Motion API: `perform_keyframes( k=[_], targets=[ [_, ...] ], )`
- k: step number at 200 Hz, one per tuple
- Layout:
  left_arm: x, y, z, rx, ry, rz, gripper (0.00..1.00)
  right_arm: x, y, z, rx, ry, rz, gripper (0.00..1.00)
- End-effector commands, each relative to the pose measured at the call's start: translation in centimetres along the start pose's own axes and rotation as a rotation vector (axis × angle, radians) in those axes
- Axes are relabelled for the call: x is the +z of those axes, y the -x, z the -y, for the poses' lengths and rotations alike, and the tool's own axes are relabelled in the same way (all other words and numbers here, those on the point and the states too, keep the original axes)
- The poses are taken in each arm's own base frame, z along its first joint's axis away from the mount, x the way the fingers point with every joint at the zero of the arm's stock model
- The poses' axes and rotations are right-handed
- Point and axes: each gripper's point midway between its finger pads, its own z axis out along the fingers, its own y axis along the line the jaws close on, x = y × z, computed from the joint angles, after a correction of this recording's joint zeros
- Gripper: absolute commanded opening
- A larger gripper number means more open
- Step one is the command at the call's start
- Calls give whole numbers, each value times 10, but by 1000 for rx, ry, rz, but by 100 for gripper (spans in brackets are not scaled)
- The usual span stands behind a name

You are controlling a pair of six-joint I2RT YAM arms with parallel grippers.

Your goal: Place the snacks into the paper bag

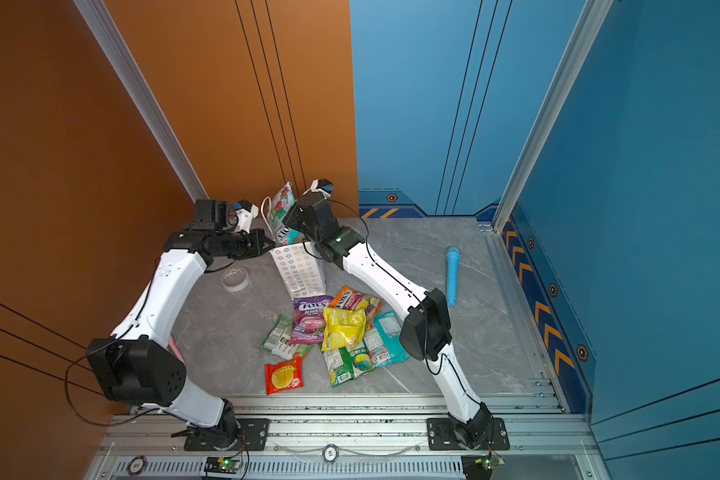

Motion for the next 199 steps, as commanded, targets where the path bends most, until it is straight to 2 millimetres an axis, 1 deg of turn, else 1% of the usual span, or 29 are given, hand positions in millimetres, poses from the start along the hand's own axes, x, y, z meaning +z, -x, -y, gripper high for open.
perform_keyframes(
  k=[1,13,15,18,19,27,33,51,59,61,65,92,113,130,144,156,160,162,163,164,165,171,176,177,179,181,183,186,199],
  targets=[
    [8,-14,-6,-39,0,-54,2,-26,29,-33,25,81,78,11],
    [8,-14,-6,-38,-1,-53,2,-28,32,-33,25,84,79,29],
    [8,-13,-6,-37,-1,-53,2,-28,33,-33,22,84,80,33],
    [8,-14,-6,-38,-1,-54,2,-29,34,-33,22,84,81,35],
    [9,-14,-6,-38,0,-54,2,-29,34,-33,21,84,80,38],
    [9,-14,-6,-38,-1,-55,2,-32,36,-35,17,88,81,44],
    [8,-14,-7,-40,1,-53,2,-34,40,-35,15,90,88,47],
    [8,-14,-6,-40,0,-54,2,-42,48,-37,15,101,101,49],
    [8,-13,-6,-38,-2,-52,2,-40,48,-31,9,94,102,50],
    [8,-14,-6,-38,-1,-54,2,-50,56,-39,11,109,115,50],
    [8,-14,-6,-38,-1,-54,2,-55,60,-41,7,114,122,50],
    [9,-14,-6,-38,-1,-55,2,-68,73,-35,-13,101,149,50],
    [8,-14,-6,-37,0,-54,2,-77,78,-30,-27,100,147,51],
    [9,-14,-6,-36,1,-54,2,-83,76,-24,-58,88,114,51],
    [9,-14,-6,-37,1,-55,2,-90,71,-12,-100,58,72,51],
    [8,-14,-7,-37,3,-54,2,-99,61,3,-141,19,19,52],
    [9,-14,-7,-37,3,-54,2,-103,61,3,-147,16,12,52],
    [9,-14,-7,-37,2,-54,2,-105,56,7,-154,10,-5,52],
    [9,-14,-7,-37,2,-54,2,-105,61,14,-153,-3,1,52],
    [9,-14,-7,-36,2,-53,2,-107,65,16,-154,-6,6,52],
    [9,-14,-7,-37,3,-54,2,-107,65,16,-154,-6,6,52],
    [9,-14,-7,-37,1,-55,2,-112,63,33,-159,-40,-17,52],
    [9,-14,-7,-38,3,-56,2,-117,63,38,-160,-45,-27,52],
    [9,-14,-7,-37,2,-56,2,-117,56,48,-161,-64,-48,52],
    [9,-14,-7,-37,1,-56,2,-118,53,54,-161,-74,-60,52],
    [10,-14,-6,-37,1,-57,2,-120,52,55,-161,-74,-65,52],
    [10,-14,-6,-37,1,-57,2,-123,50,62,-161,-84,-77,52],
    [10,-15,-7,-37,2,-58,2,-126,49,66,-161,-90,-87,52],
    [11,-15,-7,-37,3,-59,2,-143,35,99,-162,-155,-158,52]
  ],
)
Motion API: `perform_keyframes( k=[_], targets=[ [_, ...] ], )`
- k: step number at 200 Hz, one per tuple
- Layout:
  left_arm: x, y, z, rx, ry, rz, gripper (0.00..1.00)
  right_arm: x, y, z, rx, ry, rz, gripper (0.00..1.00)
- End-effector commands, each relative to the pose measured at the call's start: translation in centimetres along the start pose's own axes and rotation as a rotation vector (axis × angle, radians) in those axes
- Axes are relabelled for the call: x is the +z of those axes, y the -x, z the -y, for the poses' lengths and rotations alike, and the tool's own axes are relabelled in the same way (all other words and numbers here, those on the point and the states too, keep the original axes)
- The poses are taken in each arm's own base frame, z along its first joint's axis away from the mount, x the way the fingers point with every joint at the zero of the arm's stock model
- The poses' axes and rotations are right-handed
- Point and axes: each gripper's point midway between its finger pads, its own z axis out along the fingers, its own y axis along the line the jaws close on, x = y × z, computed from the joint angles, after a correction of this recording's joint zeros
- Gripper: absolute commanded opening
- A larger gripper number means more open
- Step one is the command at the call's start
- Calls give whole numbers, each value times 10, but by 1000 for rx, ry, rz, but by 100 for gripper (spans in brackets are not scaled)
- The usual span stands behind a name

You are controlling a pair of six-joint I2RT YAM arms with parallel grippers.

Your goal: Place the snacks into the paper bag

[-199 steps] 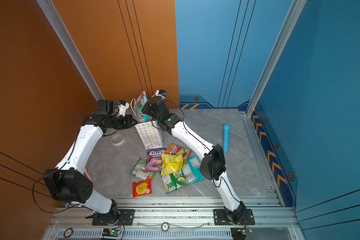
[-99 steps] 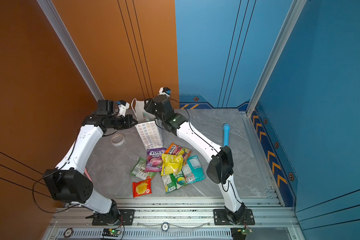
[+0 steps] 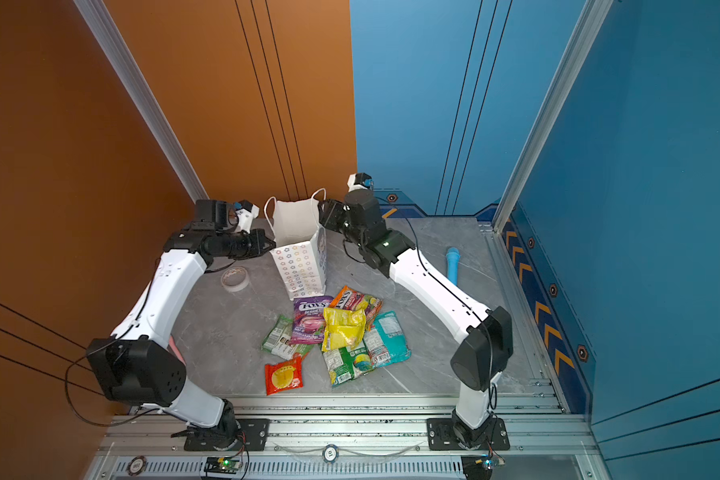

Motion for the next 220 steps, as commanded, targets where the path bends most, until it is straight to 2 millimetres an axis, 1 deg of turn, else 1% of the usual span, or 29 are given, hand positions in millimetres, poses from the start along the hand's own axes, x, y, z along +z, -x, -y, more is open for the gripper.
perform_keyframes(
  k=[1,8,11,14,28,36,42,47,59,72,78,98,111,125,151,180,199,220],
  targets=[
    [10,-15,-8,-37,8,-57,2,-29,-27,52,-47,-98,-147,52],
    [11,-15,-9,-37,10,-58,2,-38,-37,67,-54,-128,-180,52],
    [11,-15,-9,-37,10,-58,2,-43,-39,71,-58,-134,-189,52],
    [11,-15,-9,-38,11,-60,2,-47,-45,80,-60,-153,-207,52],
    [12,-16,-10,-37,13,-62,2,-67,-63,110,-59,-215,-263,52],
    [13,-16,-10,-37,14,-64,2,-79,-77,130,-45,-249,-302,52],
    [13,-16,-10,-38,15,-65,2,-87,-83,139,-34,-264,-320,52],
    [14,-16,-10,-38,15,-65,2,-95,-93,153,-19,-286,-349,52],
    [14,-16,-11,-37,18,-66,2,-111,-111,175,9,-322,-401,52],
    [14,-16,-12,-36,22,-64,2,-127,-131,194,35,-346,-459,53],
    [14,-16,-13,-35,24,-65,2,-135,-144,204,46,-365,-497,53],
    [14,-16,-13,-36,26,-64,2,-152,-175,228,67,-414,-590,53],
    [14,-16,-13,-36,24,-64,2,-159,-195,237,97,-414,-648,53],
    [14,-16,-13,-35,24,-65,2,-162,-213,244,125,-408,-694,53],
    [14,-16,-13,-35,24,-64,2,-165,-237,253,151,-401,-759,53],
    [12,-15,-12,-33,22,-61,2,-169,-257,265,162,-418,-812,53],
    [12,-16,-12,-34,23,-61,2,-171,-265,273,158,-437,-829,53],
    [12,-15,-12,-33,22,-61,2,-171,-270,280,149,-453,-832,53]
  ],
)
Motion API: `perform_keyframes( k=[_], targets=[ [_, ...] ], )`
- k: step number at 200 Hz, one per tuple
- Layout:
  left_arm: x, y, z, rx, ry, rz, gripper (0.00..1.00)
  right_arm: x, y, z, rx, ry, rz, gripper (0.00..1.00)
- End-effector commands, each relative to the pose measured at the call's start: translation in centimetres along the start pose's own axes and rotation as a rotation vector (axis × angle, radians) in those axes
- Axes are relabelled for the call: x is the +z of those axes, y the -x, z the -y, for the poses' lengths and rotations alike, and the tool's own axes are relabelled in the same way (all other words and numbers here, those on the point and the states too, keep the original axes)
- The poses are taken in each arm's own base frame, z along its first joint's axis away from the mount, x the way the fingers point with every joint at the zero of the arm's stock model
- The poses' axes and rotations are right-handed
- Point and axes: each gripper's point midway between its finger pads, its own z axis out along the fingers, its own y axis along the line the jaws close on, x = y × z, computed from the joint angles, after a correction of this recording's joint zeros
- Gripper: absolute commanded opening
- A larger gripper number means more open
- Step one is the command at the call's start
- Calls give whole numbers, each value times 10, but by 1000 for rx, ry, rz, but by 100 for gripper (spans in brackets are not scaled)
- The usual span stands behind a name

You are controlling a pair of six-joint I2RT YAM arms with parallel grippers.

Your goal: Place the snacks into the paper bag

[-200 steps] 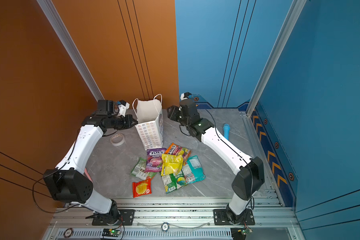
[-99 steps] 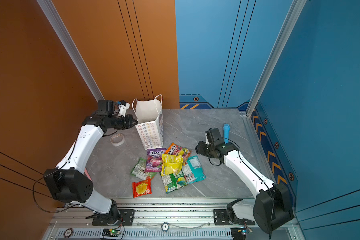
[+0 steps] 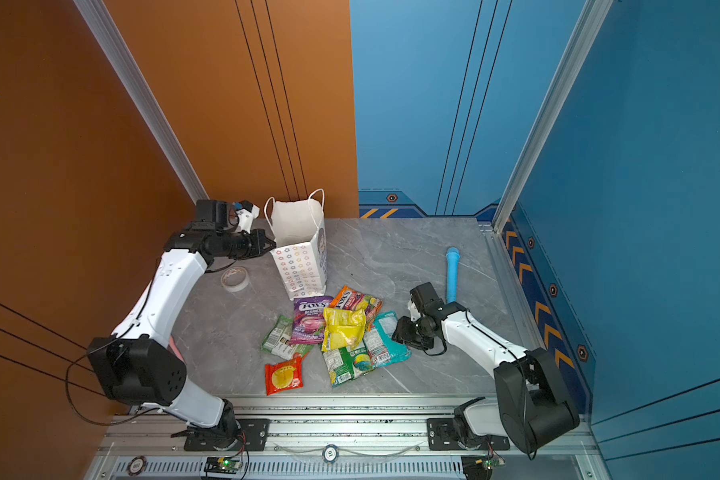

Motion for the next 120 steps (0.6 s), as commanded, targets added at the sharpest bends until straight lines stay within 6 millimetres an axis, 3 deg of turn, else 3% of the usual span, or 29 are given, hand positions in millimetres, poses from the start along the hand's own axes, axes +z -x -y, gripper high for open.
perform_keyframes(
  k=[1,69,79,105,120],
  targets=[
    [10,-15,-10,-31,21,-56,2,8,0,6,-28,-7,2,53],
    [10,-15,-11,-31,25,-55,2,21,3,2,-19,24,4,50],
    [10,-15,-11,-30,26,-56,2,23,3,3,-14,22,11,43],
    [10,-15,-11,-30,24,-57,2,21,6,8,-7,-1,35,13],
    [11,-15,-11,-31,24,-58,2,16,9,9,-6,-12,56,2]
  ],
)
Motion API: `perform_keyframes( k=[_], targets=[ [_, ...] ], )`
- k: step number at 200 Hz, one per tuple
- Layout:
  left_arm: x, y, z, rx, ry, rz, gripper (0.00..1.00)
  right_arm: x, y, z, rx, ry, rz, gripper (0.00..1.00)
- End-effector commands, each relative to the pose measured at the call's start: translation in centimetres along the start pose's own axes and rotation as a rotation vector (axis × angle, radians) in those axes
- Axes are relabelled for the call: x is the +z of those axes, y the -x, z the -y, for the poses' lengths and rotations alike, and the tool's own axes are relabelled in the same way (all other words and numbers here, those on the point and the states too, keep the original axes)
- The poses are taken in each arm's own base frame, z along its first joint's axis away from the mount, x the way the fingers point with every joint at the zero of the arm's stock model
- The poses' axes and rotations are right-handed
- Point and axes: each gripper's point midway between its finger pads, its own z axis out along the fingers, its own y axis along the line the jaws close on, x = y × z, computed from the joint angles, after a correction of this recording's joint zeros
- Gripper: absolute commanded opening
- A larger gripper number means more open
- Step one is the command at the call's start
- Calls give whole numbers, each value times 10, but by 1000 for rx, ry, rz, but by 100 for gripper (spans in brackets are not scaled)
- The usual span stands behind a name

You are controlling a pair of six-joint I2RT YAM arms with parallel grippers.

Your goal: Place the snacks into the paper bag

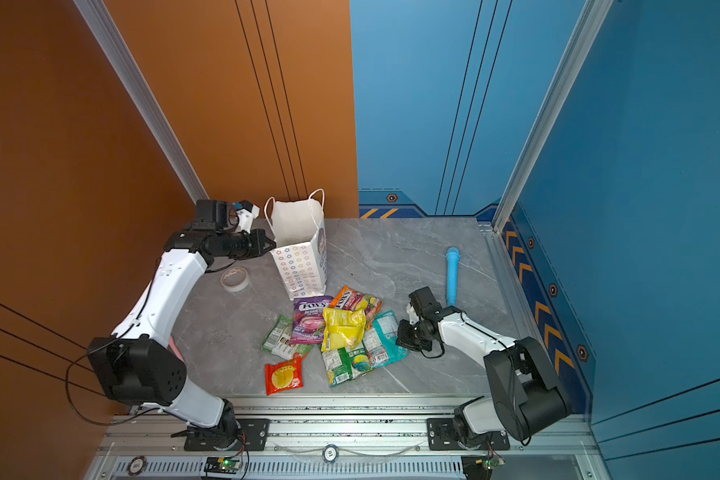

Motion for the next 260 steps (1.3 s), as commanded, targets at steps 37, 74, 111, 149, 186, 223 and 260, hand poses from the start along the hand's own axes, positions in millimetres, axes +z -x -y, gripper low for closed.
perform_keyframes(
  k=[37,74,111,149,186,223,260],
  targets=[
    [10,-15,-11,-31,24,-57,2,-25,15,6,2,-57,112,0],
    [11,-15,-11,-31,24,-57,2,-51,25,2,6,-57,183,0],
    [10,-15,-10,-30,23,-57,2,-72,33,-4,14,-48,251,0],
    [10,-15,-9,-29,22,-56,2,-93,38,-9,17,-43,303,0],
    [9,-15,-8,-27,20,-54,2,-118,47,-22,23,-11,364,0],
    [9,-15,-8,-26,20,-54,2,-139,56,-33,23,6,423,0],
    [9,-15,-7,-27,18,-55,2,-162,69,-48,14,31,491,0]
  ],
)
